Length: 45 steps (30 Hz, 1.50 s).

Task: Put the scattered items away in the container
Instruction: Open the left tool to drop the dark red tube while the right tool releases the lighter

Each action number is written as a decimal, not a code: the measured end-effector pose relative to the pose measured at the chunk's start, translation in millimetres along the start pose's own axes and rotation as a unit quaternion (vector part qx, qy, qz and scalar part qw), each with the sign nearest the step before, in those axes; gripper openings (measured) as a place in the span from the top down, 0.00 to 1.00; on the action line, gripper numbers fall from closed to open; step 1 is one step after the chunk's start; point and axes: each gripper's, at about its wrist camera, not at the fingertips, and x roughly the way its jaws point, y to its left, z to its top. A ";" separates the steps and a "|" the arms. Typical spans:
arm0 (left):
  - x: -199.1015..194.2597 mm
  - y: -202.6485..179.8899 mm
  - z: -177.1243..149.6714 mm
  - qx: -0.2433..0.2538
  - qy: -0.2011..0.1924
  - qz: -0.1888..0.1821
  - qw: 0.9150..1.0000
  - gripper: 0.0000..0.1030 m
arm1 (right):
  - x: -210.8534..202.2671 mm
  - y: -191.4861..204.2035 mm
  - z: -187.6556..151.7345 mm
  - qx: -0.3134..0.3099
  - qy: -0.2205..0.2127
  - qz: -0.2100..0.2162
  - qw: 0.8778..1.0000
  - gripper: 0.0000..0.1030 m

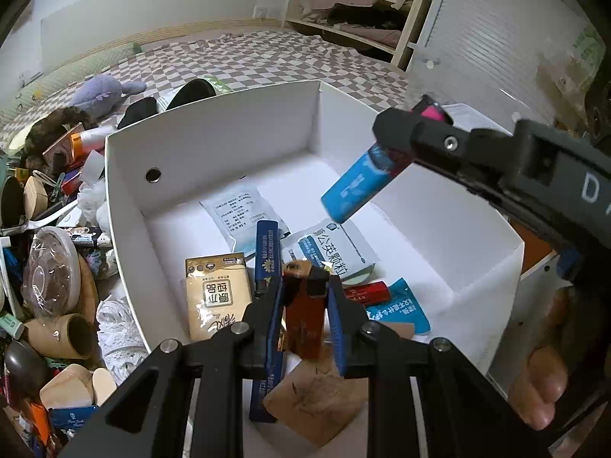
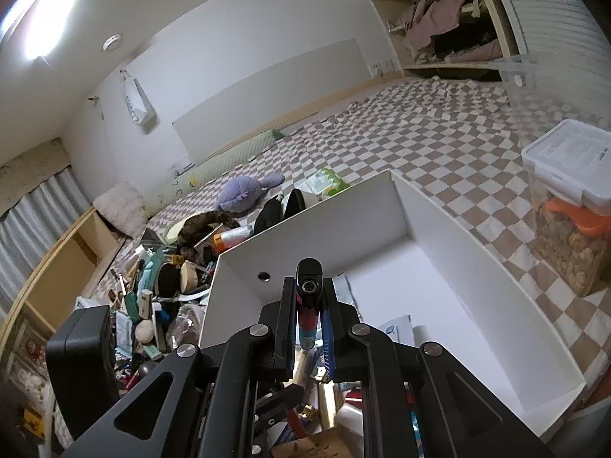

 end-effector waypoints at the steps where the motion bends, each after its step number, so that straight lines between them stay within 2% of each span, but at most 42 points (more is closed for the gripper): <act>1: -0.7 0.0 -0.1 0.000 -0.001 0.000 1.000 0.78 | 0.6 0.3 -0.2 -0.001 0.002 0.001 1.000 0.88; 4: -3.3 -0.1 -0.2 0.001 -0.006 -0.001 1.000 0.78 | 2.2 1.9 -0.2 -0.004 0.006 -0.004 1.000 0.88; 9: -9.5 -0.1 1.0 0.000 -0.016 -0.003 1.000 0.63 | 6.1 0.3 -0.1 0.002 0.018 -0.014 1.000 0.88; 19: -16.8 4.2 3.6 -0.004 -0.026 0.000 1.000 0.62 | 11.9 -1.0 -1.4 0.007 0.028 -0.042 0.999 0.88; 21: -17.3 4.3 2.7 -0.004 -0.026 0.002 1.000 0.60 | 14.3 -2.6 -2.0 0.013 0.030 -0.048 0.998 0.88; 23: -18.1 4.8 2.3 -0.004 -0.029 0.003 1.000 0.52 | 16.5 -4.1 -2.4 0.016 0.034 -0.056 0.998 0.88; 28: -20.2 5.4 2.0 -0.004 -0.034 0.004 0.999 0.51 | 15.5 -3.7 -2.4 0.011 0.025 -0.073 0.997 0.87; 29: -20.7 5.7 2.0 -0.004 -0.035 0.005 0.999 0.50 | 14.1 -4.9 -1.9 0.015 0.020 -0.074 0.997 0.80; 30: -21.6 6.2 2.0 -0.005 -0.037 0.006 0.999 0.49 | 12.6 -6.3 -1.3 0.020 0.015 -0.076 0.997 0.48; 32: -23.6 7.3 1.9 -0.006 -0.040 0.008 0.999 0.39 | 9.3 -8.1 -0.4 0.026 0.002 -0.078 0.997 0.11; 37: -28.7 10.1 1.8 -0.010 -0.048 0.013 0.999 0.38 | -0.5 -8.7 3.1 0.033 -0.026 -0.062 0.997 0.11; 40: -31.7 11.7 1.7 -0.012 -0.053 0.016 0.998 0.24 | 0.7 -9.6 4.4 0.037 -0.026 -0.061 0.997 0.11; 45: -36.8 14.5 1.6 -0.016 -0.061 0.020 0.998 0.08 | 0.4 -9.5 4.2 0.037 -0.031 -0.063 0.997 0.07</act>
